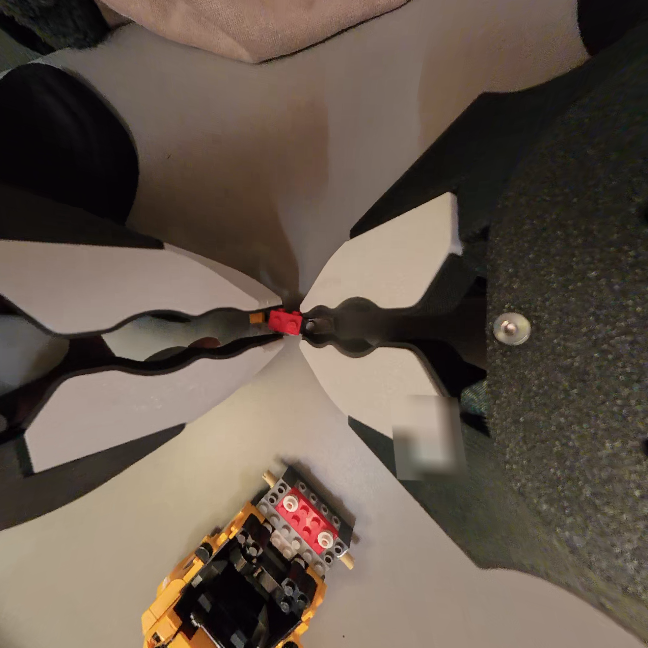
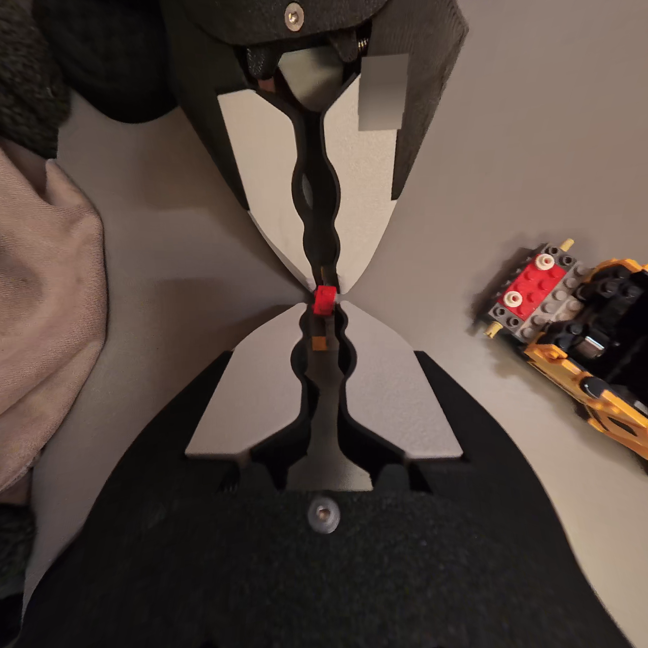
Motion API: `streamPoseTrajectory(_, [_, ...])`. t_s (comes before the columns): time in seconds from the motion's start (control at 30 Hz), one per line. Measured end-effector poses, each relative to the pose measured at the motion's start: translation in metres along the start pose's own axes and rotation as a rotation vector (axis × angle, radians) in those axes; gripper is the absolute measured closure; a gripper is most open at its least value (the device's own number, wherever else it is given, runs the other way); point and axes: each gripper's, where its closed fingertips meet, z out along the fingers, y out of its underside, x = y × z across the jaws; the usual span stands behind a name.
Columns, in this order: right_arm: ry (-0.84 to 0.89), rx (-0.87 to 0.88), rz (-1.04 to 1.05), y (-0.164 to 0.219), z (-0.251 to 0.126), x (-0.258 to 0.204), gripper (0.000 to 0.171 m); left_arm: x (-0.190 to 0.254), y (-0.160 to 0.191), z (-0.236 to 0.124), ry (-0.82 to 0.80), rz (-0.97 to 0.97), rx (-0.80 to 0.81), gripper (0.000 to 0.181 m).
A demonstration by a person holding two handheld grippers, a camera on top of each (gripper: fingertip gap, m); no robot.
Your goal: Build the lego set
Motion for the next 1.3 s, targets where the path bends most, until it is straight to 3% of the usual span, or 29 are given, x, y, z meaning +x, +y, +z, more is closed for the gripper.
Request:
streamPoseTrajectory(0.3, [-0.104,0.040,0.054,0.001,0.000,-0.002,0.161,0.002,-0.002,0.000,0.027,-0.023,0.020,0.171])
streamPoseTrajectory(0.73, [-0.076,0.091,0.072,0.003,-0.001,-0.002,0.160,0.003,-0.003,0.002,0.006,-0.016,0.003,0.172])
streamPoseTrajectory(1.03, [-0.022,0.090,-0.012,0.002,-0.007,-0.001,0.151,0.004,-0.003,0.003,-0.008,0.018,-0.015,0.172])
streamPoseTrajectory(1.3, [0.072,0.208,-0.167,0.007,-0.022,-0.007,0.140,0.003,-0.009,-0.007,0.108,-0.145,0.043,0.172])
